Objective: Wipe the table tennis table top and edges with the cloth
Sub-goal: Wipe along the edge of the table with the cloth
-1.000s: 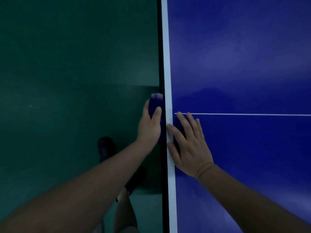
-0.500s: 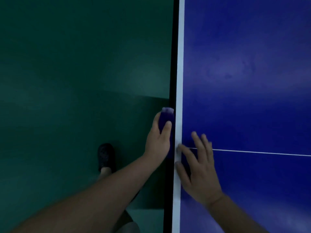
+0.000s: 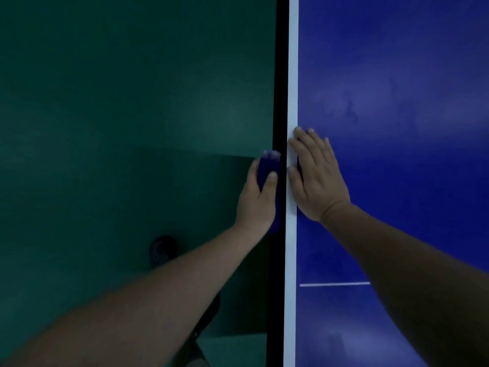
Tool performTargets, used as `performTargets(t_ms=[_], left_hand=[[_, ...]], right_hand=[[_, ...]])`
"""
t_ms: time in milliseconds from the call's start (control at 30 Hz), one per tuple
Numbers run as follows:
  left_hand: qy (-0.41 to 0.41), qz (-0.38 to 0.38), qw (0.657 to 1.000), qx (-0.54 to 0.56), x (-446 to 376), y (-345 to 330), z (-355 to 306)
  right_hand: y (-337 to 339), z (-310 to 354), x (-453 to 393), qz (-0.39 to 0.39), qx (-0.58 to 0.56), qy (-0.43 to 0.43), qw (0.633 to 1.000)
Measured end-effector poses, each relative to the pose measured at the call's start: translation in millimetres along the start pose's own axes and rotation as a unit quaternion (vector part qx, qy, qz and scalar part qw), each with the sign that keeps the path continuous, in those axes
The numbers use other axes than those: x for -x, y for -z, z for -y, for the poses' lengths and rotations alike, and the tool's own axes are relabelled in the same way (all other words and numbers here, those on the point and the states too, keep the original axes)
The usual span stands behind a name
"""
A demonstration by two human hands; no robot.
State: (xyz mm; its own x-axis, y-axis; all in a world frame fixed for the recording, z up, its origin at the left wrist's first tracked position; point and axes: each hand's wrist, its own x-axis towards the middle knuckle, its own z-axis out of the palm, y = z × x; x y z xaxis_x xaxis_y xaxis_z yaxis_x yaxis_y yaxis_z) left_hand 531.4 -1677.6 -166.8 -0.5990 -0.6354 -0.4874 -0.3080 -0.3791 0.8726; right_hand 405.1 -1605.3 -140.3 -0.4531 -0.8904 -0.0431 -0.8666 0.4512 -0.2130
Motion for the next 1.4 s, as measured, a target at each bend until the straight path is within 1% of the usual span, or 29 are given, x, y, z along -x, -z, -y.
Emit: performTargets(t_ms=[133,200,267,433,500,567,700,767,833,933,1000,1067,1133,1200,1300,1400], left_hand=[[0.031,0.031,0.999,0.029,43,4,0],[0.049,0.045,0.997,0.045,45,5,-6],[0.057,0.043,0.996,0.053,24,4,-15],[0.031,0.013,0.999,0.024,-65,-1,-54],[0.026,0.014,1.0,0.011,-74,-2,-60],[0.029,0.022,0.999,0.028,-58,0,-58],[0.053,0.036,0.996,0.056,3,3,-41],[0.06,0.039,0.996,0.052,10,2,-37],[0.055,0.036,0.997,0.037,-9,0,-43],[0.038,0.023,0.999,0.013,-60,-2,-56],[0.039,0.023,0.999,-0.012,-96,-1,-63],[0.048,0.03,0.998,-0.019,-116,-1,-66],[0.047,0.023,0.999,-0.006,-107,-2,-62],[0.038,0.017,0.999,0.024,-74,-2,-50],[0.079,0.036,0.996,0.018,-25,2,-45],[0.108,0.026,0.994,0.012,-50,1,-52]], right_hand=[[-1,0,3,0.005,0.004,0.006,1.0],[-2,0,3,-0.001,0.01,0.004,1.0],[-1,-1,1,-0.008,0.02,-0.006,1.0],[-1,0,2,-0.005,0.022,-0.015,1.0],[0,-2,2,-0.008,0.018,-0.014,1.0],[0,-2,2,-0.012,0.012,-0.014,1.0],[-1,-2,1,-0.005,0.011,-0.021,1.0],[0,-1,1,-0.002,0.007,-0.022,1.0],[1,-1,0,-0.001,0.007,-0.023,1.0],[3,0,-1,-0.002,0.01,-0.02,1.0],[4,0,-2,-0.002,0.009,-0.019,1.0],[4,-1,-2,-0.005,0.006,-0.018,1.0],[3,0,-2,-0.003,0.007,-0.017,1.0],[2,-1,0,-0.003,0.005,-0.018,1.0],[4,-1,-1,0.008,0.005,-0.019,1.0],[6,1,-5,0.026,0.009,-0.028,0.999]])
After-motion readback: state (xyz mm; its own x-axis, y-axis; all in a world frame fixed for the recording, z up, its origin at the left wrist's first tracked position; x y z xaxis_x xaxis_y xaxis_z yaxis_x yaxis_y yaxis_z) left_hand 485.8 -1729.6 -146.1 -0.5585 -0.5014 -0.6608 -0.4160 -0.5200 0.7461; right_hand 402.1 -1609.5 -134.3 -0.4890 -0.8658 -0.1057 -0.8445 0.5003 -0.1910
